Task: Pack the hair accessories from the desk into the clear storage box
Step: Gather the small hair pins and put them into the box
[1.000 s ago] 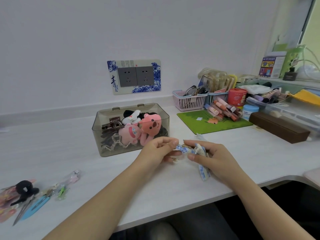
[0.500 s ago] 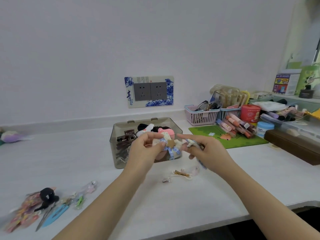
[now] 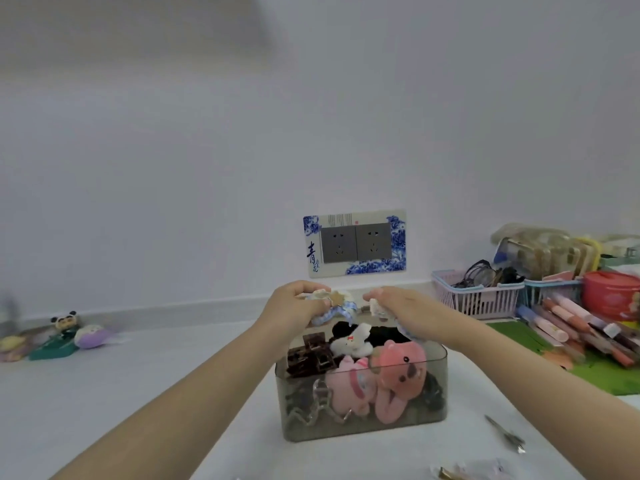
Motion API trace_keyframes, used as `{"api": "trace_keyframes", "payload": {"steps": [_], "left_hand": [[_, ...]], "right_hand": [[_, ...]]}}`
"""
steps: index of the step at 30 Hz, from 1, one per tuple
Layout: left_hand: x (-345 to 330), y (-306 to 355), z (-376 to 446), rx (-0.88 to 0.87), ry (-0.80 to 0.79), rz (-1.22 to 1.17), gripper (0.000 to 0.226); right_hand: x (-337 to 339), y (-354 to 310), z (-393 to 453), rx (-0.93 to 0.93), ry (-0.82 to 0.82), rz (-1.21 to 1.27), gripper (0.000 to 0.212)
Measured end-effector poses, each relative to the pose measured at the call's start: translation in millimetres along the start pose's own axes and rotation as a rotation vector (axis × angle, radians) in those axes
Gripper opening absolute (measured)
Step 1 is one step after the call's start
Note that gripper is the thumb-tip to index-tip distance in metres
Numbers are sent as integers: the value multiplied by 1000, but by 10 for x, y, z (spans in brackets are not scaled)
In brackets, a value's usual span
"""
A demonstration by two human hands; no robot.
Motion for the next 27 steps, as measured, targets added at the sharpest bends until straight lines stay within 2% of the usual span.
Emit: {"api": "trace_keyframes", "payload": {"steps": [3,6,14,17,22,27], "left_hand": [[100,-37,255,-37,14,144,10],[79,-138,452,-40,-8,311,12],[-15,-245,687,-120,-53,712,23],[-7,-235,753,-183,-80,814,13],[-22,-258,777,-265,-54,964,23],[-48,-277,739,-321,-31,1009,20]], "right_hand": [[-18,184,312,-41,10,-48,38],[-142,314,545,-46,-81,-145,39],[-359,320,909,98,-52,-278,30],[-379,312,982,157,-41,-297,23],[-465,395,1007,107,-161,-594,34],[-394,371,981,156,-88,-433,31]]}}
Point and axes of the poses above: each hand's wrist, its own z-axis towards the middle knuckle, its own x-axis out of the back of the hand, y = z × x, the point moved 6 cm from there along z, towards the middle knuckle, and after that the axes turned 9 degrees about x, right-handed, at the moved point
